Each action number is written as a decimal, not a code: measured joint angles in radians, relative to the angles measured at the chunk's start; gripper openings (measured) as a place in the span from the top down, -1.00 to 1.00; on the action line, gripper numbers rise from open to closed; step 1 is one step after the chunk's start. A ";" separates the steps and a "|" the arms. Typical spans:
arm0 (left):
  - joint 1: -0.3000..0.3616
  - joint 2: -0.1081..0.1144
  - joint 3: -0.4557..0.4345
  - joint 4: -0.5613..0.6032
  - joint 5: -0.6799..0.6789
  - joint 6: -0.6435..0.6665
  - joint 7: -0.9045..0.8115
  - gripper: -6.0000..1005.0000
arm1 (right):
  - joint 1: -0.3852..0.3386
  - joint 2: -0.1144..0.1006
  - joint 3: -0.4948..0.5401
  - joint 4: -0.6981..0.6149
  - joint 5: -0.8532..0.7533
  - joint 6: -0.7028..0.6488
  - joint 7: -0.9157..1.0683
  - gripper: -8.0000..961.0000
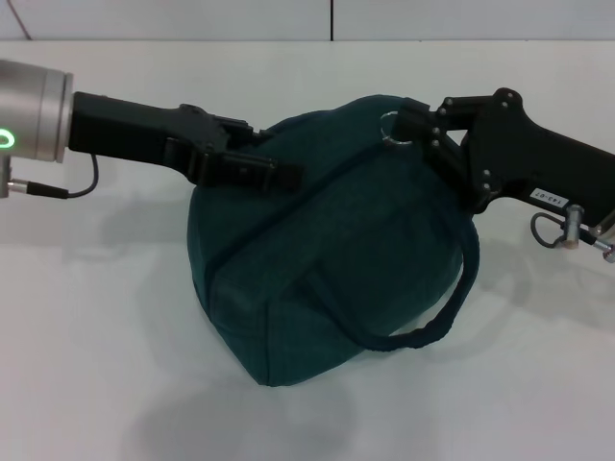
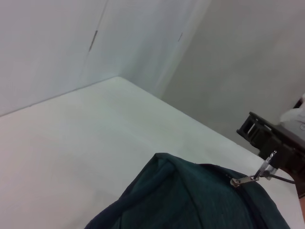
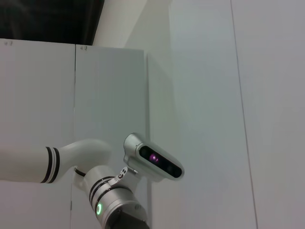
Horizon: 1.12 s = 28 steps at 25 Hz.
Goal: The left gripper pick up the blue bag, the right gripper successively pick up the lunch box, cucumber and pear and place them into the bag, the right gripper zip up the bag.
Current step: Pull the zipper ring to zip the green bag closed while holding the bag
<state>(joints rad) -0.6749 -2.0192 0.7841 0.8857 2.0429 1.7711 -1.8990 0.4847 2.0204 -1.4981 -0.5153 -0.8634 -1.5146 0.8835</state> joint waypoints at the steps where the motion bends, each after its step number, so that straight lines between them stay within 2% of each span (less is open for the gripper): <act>1: -0.003 0.001 0.001 0.000 0.001 0.001 -0.001 -0.46 | 0.000 0.000 0.000 0.000 0.000 0.000 0.000 0.95; 10: -0.005 0.004 0.004 0.001 0.003 0.008 0.006 0.05 | 0.000 -0.002 0.014 -0.001 0.000 0.000 -0.001 0.95; 20: 0.002 0.023 0.039 0.001 0.003 0.063 0.023 0.63 | -0.001 -0.003 0.060 0.022 0.000 0.020 -0.004 0.95; 28: 0.003 0.033 0.041 0.001 0.004 0.100 0.024 0.76 | -0.003 -0.005 0.085 0.066 0.001 0.079 -0.025 0.95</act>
<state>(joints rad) -0.6714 -1.9862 0.8252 0.8866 2.0470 1.8709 -1.8751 0.4817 2.0157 -1.4129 -0.4493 -0.8625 -1.4357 0.8589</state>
